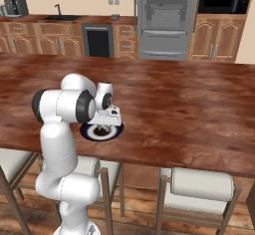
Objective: Take the fish from the fridge and place it on the digital scale on the counter by the fridge. Wait a few seconds for a reading, then move it to the plate on the dining counter.
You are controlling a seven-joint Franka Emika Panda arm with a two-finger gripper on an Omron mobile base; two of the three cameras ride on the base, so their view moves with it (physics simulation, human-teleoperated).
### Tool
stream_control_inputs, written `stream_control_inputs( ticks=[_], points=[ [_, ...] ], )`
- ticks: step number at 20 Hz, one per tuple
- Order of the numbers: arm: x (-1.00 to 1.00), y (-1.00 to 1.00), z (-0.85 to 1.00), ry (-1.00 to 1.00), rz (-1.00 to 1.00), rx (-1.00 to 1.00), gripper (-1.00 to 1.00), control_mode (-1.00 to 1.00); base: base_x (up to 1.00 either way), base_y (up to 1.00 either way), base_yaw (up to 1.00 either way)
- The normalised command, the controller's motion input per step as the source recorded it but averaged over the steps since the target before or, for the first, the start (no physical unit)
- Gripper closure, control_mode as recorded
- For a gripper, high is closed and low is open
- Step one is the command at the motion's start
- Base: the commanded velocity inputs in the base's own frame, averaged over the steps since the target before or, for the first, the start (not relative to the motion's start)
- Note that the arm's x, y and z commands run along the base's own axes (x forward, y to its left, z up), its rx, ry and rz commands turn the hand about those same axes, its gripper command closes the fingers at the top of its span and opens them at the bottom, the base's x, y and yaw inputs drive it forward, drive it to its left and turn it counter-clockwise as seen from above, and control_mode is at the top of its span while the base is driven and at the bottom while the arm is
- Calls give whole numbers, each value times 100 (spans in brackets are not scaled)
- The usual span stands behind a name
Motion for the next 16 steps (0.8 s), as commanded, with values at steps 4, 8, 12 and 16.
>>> stream_control_inputs(
  ticks=[4,8,12,16],
  points=[
    [0,0,0,1,0,0,100,-100,0,0,0],
    [0,0,0,1,0,0,-100,-100,0,0,0],
    [0,0,0,1,0,0,-100,-100,0,0,0],
    [0,0,11,2,0,0,-100,-100,0,0,0]
  ],
)
